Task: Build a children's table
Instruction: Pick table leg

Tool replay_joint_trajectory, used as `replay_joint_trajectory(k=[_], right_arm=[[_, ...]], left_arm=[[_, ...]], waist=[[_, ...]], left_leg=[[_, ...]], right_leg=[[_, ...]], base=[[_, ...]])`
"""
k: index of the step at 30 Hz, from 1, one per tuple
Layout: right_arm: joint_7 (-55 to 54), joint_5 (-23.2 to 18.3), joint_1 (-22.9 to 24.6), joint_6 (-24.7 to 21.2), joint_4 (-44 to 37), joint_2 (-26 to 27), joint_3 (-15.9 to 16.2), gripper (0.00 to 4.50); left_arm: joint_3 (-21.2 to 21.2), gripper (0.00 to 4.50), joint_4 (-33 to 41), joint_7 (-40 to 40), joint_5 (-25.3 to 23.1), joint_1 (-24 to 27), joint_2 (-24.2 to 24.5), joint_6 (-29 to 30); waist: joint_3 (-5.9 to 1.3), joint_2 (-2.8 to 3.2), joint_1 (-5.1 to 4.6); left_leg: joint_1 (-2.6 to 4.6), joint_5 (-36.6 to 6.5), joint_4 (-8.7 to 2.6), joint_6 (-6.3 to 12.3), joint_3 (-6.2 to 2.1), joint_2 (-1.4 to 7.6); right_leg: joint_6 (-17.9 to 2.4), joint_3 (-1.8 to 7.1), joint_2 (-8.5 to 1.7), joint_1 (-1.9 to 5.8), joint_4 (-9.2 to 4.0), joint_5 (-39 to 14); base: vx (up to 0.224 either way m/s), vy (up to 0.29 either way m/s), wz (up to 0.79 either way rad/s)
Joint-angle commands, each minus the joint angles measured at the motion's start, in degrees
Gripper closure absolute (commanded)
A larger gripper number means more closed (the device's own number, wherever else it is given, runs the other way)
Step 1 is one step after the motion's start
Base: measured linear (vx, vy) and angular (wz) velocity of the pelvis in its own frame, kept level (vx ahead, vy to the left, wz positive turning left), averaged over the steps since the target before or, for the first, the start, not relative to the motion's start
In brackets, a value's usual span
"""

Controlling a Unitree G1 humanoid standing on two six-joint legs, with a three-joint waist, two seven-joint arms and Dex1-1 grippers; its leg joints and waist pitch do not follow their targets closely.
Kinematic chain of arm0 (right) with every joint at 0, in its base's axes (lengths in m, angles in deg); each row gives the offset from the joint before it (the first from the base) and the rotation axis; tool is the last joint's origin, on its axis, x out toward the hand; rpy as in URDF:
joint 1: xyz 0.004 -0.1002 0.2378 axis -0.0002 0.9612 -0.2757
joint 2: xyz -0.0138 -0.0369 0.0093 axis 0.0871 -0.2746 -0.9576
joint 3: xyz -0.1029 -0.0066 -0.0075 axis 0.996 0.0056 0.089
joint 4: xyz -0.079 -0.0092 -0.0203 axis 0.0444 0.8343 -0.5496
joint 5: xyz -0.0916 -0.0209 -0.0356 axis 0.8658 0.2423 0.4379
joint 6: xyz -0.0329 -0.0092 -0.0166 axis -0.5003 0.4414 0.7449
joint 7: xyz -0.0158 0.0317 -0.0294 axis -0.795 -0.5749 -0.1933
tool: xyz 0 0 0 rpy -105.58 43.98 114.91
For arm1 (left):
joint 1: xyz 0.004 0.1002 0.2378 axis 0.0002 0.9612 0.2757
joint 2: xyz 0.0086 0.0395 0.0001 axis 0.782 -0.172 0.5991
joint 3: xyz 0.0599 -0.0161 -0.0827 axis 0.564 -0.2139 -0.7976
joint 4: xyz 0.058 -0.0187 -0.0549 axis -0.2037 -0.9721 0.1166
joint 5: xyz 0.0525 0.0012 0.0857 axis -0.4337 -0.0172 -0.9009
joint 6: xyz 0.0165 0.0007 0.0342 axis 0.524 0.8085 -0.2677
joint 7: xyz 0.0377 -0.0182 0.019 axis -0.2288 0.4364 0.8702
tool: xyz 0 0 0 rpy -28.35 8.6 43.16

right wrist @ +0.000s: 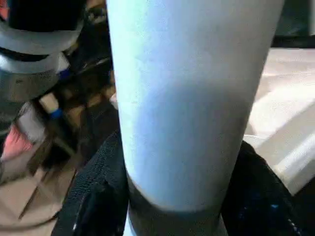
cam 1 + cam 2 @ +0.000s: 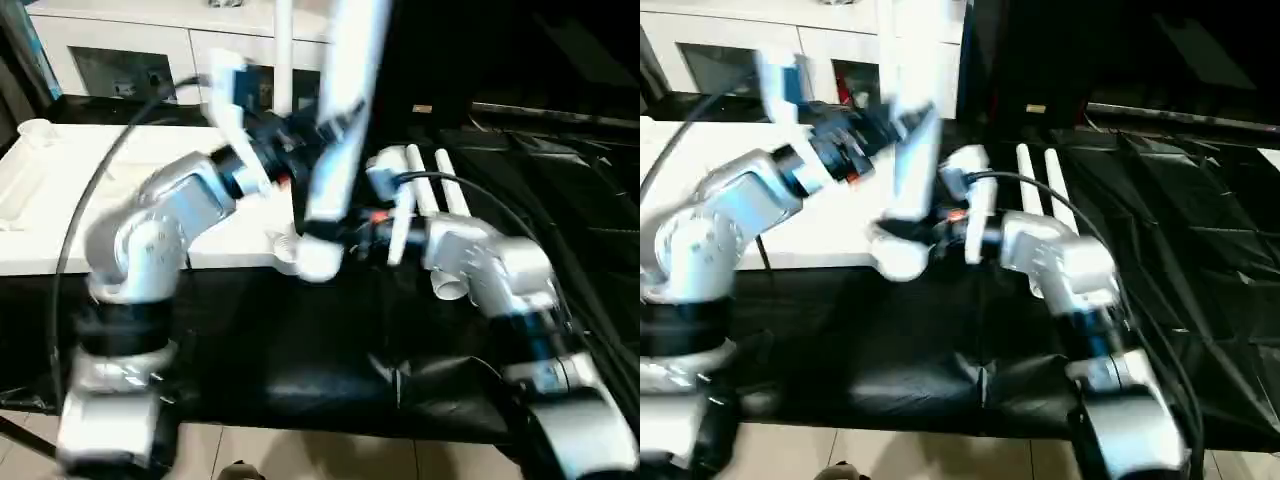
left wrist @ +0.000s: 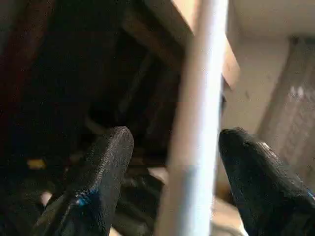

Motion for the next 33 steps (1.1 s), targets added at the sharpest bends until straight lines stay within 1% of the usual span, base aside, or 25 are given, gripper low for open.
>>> replay_joint_trajectory(k=[1,3,4,5,6,8,9,10,11,16,18,19,20,22,23,24,25,26,27,28,29,30,31,32,33], right_arm=[[-3.27,1.33,1.11,2.06,-3.82,-0.79,-1.71,2.55],[-9.18,6.73,4.91,4.39,-7.95,-2.54,-1.54,2.55],[-9.9,7.44,5.32,4.68,-8.38,-2.76,-1.47,2.55],[-14.35,11.04,6.97,6.3,-9.72,-3.11,-1.54,2.55],[-16.69,12.7,7.64,7.13,-10.13,-3.04,-1.72,2.55],[-25.28,18.81,10.88,12.02,-11.45,-2.31,-2.47,2.55],[-28.51,21.29,13.66,14.0,-12.87,-2.13,-2.65,2.55],[-29.78,22.07,15.11,14.93,-13.57,-1.91,-2.94,2.55],[-31.4,23.34,19.23,16.55,-15.73,-1.69,-3.43,2.55],[-33.23,18.98,26.3,12.17,-22.0,2.37,-5.82,2.55],[-34.07,19.1,27.78,12.85,-21.81,3.32,-4.92,2.55],[-34.07,19.22,28.2,13.52,-21.38,3.55,-4.49,2.55],[-34.29,19.74,28.74,15.7,-19.89,3.92,-3.54,2.55],[-34.74,20.21,28.82,16.94,-18.76,4.53,-3.07,2.55],[-34.86,20.45,28.78,17.08,-18.58,4.81,-3.08,2.55],[-34.73,20.71,28.56,17.07,-18.41,4.94,-2.98,2.55],[-34.66,20.86,28.43,17.0,-18.38,4.99,-2.9,2.55],[-34.7,20.83,28.21,16.92,-18.39,4.93,-2.78,2.55],[-34.79,20.67,28.01,16.91,-18.33,4.85,-2.7,2.55],[-34.86,20.55,27.9,16.97,-18.27,4.76,-2.64,2.55],[-34.77,20.46,27.81,17.32,-18.03,4.58,-2.5,2.55],[-34.65,20.44,27.64,17.64,-17.67,4.45,-2.4,2.55],[-34.59,20.47,27.42,17.88,-17.31,4.41,-2.3,2.55],[-34.56,20.52,27.27,18.04,-17.06,4.41,-2.25,2.55],[-34.44,20.54,26.93,18.07,-16.75,4.44,-2.22,2.55]], left_arm=[[-0.68,1.24,1.48,2.52,-1.38,0.39,0.24,-2.54],[2.5,1.24,2.82,8.48,-14.41,4.58,5.28,-8.06],[2.88,1.24,2.98,9.13,-15.95,5.2,5.91,-8.69],[4.08,1.24,3.74,11.97,-21.59,8.58,8.41,-9.82],[4.34,1.24,4.07,13.17,-23.46,10.1,9.28,-9.76],[3.75,1.24,5.9,16.94,-29.19,17.05,10.69,-11.65],[3.22,1.24,7.51,18.48,-32.81,22.18,10.74,-15.19],[2.89,1.24,8.39,19.32,-34.33,24.67,10.58,-16.56],[2.06,1.24,10.92,21.88,-36.84,30.2,9.36,-17.68],[2.12,1.24,13.36,26.64,-37.69,37.7,5.44,-19.81],[2.55,1.24,12.79,28.54,-38.15,38.5,4.36,-20.67],[2.67,1.24,12.48,29.02,-38.15,38.44,4.02,-20.59],[3.29,1.24,11.88,29.2,-38.74,37.92,3.84,-20.57],[4.0,1.24,11.57,28.73,-40.15,38.06,3.81,-21.56],[4.1,1.24,11.52,28.58,-40.63,38.18,3.69,-21.93],[4.31,1.24,11.45,28.47,-41.0,38.44,3.69,-22.11],[4.44,1.24,11.41,28.46,-41.2,38.63,3.67,-22.18],[4.62,1.24,11.32,28.73,-41.2,38.92,3.58,-22.25],[4.77,1.24,11.2,29.11,-41.17,39.13,3.51,-22.33],[4.78,1.24,11.18,29.58,-41.09,39.28,3.29,-22.14],[5.14,1.24,11.19,30.06,-41.83,39.57,3.25,-22.46],[5.64,1.24,11.15,30.63,-43.04,39.69,3.45,-22.25],[6.01,1.24,10.86,30.92,-43.87,39.67,3.58,-22.87],[6.2,1.24,10.63,31.03,-44.44,39.61,3.62,-23.39],[6.44,1.24,10.75,30.8,-44.07,39.4,3.03,-23.05]], waist=[[-4.75,0.37,0.17],[-4.59,0.68,0.17],[-4.58,0.79,0.15],[-4.57,1.91,0.13],[-4.67,1.61,-0.03],[-4.68,2.32,-0.44],[-4.8,1.91,-0.56],[-4.9,2.76,-0.52],[-4.75,2.7,-0.76],[-3.96,3.15,-0.65],[-3.42,2.65,-0.27],[-3.3,2.44,0.43],[-3.16,2.2,0.76],[-3.28,2.15,2.03],[-3.26,2.64,2.14],[-3.32,2.84,2.13],[-3.63,3.42,1.95],[-3.9,3.86,0.93],[-4.41,4.21,0.34],[-4.48,4.59,-1.25],[-4.13,5.02,-2.37],[-3.9,5.13,-2.92],[-3.63,4.46,-3.49],[-3.66,4.78,-3.59],[-3.72,4.56,-3.74]], left_leg=[[-0.1,-4.82,-3.64,-1.41,-0.04,1.08],[0.07,-6.04,-3.87,-1.96,-0.27,1.24],[0.16,-6.39,-3.97,-2.24,-0.34,1.24],[0.55,-7.61,-4.06,-2.89,-0.35,1.06],[0.54,-7.0,-4.06,-3.38,-0.41,1.32],[0.47,-6.79,-3.94,-4.0,-0.28,1.0],[0.57,-7.08,-3.85,-3.88,-0.2,0.97],[0.39,-7.04,-3.91,-3.68,-0.52,1.39],[0.42,-8.87,-3.94,-3.38,-0.37,1.24],[0.71,-16.68,-4.49,-0.37,-0.26,1.05],[0.19,-16.62,-4.2,2.42,0.12,0.25],[0.22,-13.53,-2.93,4.81,-0.27,0.35],[-0.23,-11.98,-2.19,5.84,-0.48,0.29],[-1.12,-7.7,1.61,8.09,-2.13,0.72],[-1.43,-7.0,1.44,8.66,-2.93,1.04],[-1.33,-6.98,0.75,9.08,-2.9,0.96],[-0.55,-7.78,-1.06,10.26,-2.31,0.75],[1.09,-9.45,-2.78,11.67,-1.15,0.34],[1.87,-8.96,-3.53,12.87,-0.69,-0.04],[2.96,-10.31,-4.81,15.83,-0.03,-0.82],[3.3,-15.77,-6.36,16.0,0.65,-0.7],[2.82,-19.8,-7.26,14.52,0.78,-0.36],[1.71,-29.7,-9.12,8.59,0.68,0.9],[1.27,-34.54,-9.64,4.6,0.25,1.3],[1.13,-41.71,-10.01,-3.12,-0.86,1.5]], right_leg=[[-6.71,3.37,-4.7,4.33,-4.07,-5.46],[-3.98,3.36,-4.53,4.13,-4.52,-7.88],[-2.78,3.36,-4.57,4.16,-4.53,-8.79],[-0.4,3.35,-4.53,3.88,-4.88,-12.4],[0.02,3.44,-4.6,3.85,-4.9,-11.61],[-0.8,3.33,-4.34,3.59,-4.67,-10.22],[-1.53,3.28,-4.18,3.66,-4.67,-9.36],[-2.53,3.31,-4.37,3.59,-4.54,-6.72],[-2.99,3.29,-4.12,3.62,-4.69,-6.54],[-3.91,3.5,-4.51,3.32,-6.19,-15.42],[-3.12,4.49,-6.55,3.83,-7.36,-25.59],[-2.19,6.07,-9.28,4.02,-8.57,-33.23],[-1.53,6.89,-10.47,4.34,-8.98,-36.6],[-0.37,10.17,-15.83,4.66,-10.52,-44.86],[-2.46,9.86,-15.65,4.66,-10.38,-42.83],[-3.48,9.16,-14.72,4.62,-10.12,-40.85],[-5.24,7.5,-12.09,4.03,-9.36,-35.58],[-5.94,5.58,-8.7,2.85,-8.11,-29.19],[-5.9,4.45,-6.95,2.7,-6.98,-24.57],[-4.69,2.42,-3.47,1.28,-5.0,-17.88],[-3.74,0.65,-1.54,0.13,-3.63,-15.04],[-3.34,0.02,-0.71,0.07,-2.58,-13.82],[-2.61,-0.59,-0.44,0.75,-0.88,-10.7],[-2.19,-0.36,-0.79,1.1,-0.51,-9.0],[-1.23,1.21,-2.16,1.71,-1.63,-7.19]], base=[[0.0,0.0,0.0],[0.0,0.0,0.0],[0.0,0.0,0.0],[0.0,0.0,0.0],[0.0,0.0,0.0],[0.0,0.0,0.0],[0.0,0.0,0.0],[0.0,0.0,0.0],[0.0,0.0,0.0],[0.0,0.0,0.0],[0.0,0.0,0.0],[0.0,0.0,0.0],[0.0,0.0,0.0],[-0.027,0.075,-0.02],[-0.028,0.095,-0.03],[-0.023,0.142,-0.03],[-0.021,0.172,0.05],[-0.021,0.172,0.05],[-0.022,0.19,0.08],[-0.029,0.214,0.06],[-0.029,0.214,0.06],[-0.044,0.207,0.16],[-0.058,0.159,0.18],[-0.058,0.159,0.18],[-0.064,0.099,0.11]])
